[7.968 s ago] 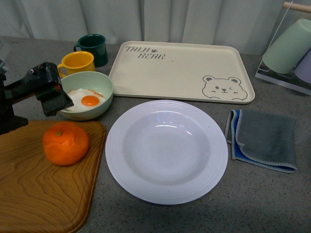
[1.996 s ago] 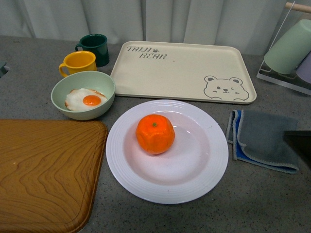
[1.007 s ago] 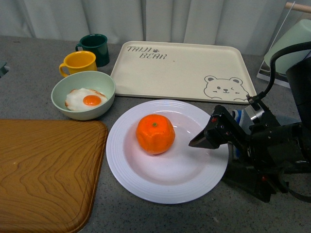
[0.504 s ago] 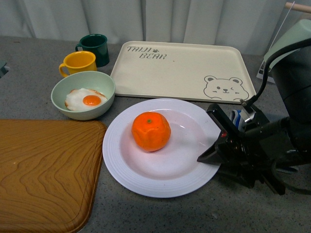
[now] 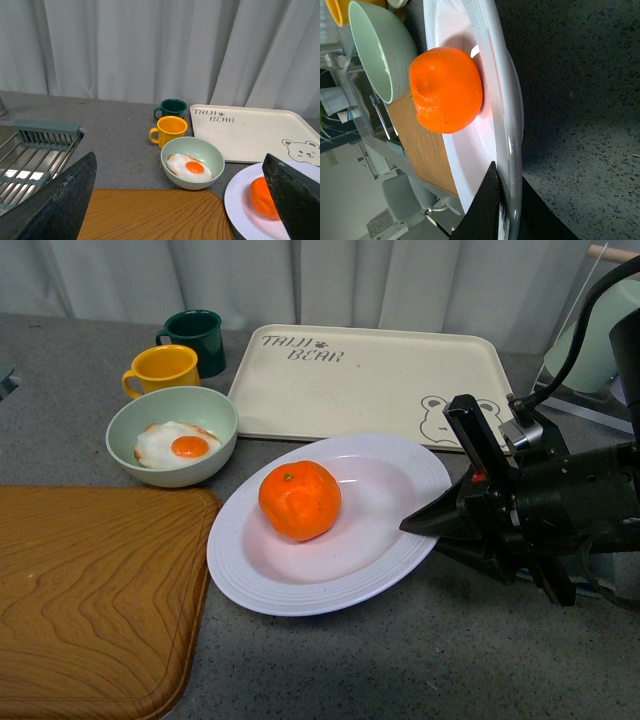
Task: Place orange and plate with both arms
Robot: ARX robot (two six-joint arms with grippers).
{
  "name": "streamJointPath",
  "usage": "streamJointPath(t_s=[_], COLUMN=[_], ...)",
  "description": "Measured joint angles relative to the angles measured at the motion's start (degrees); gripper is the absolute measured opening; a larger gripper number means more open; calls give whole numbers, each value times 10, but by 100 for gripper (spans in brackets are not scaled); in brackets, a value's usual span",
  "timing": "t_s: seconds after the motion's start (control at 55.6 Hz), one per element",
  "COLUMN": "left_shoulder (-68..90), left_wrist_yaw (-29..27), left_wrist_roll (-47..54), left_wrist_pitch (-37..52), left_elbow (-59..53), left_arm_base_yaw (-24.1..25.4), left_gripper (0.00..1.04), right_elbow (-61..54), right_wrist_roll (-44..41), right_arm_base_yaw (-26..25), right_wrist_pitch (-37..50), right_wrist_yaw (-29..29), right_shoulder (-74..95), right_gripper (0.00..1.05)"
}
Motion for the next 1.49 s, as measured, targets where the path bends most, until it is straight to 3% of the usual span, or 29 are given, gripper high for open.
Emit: streamJointPath(t_s=[0.234,0.432,0.881,1.223,1.493], left_shoulder=[0,0,0,0,0], left_wrist_yaw=[0,0,0,0,0], left_wrist_roll=[0,0,0,0,0], left_wrist_pitch=[0,0,0,0,0], left_elbow=[0,0,0,0,0], left_arm_base_yaw=[0,0,0,0,0], left_gripper=[98,98,98,98,98], right_elbow=[0,72,322,436,376], right_wrist_roll=[58,88,111,93,-42], right_arm_base_yaw=[-12,-19,-30,-40,-46], right_wrist_pitch=[111,124,47,-15,-23], right_wrist_yaw=[-25,-22,26,88,166], right_shoulder=[-18,19,190,264,216], right_gripper=[1,1,1,1,57])
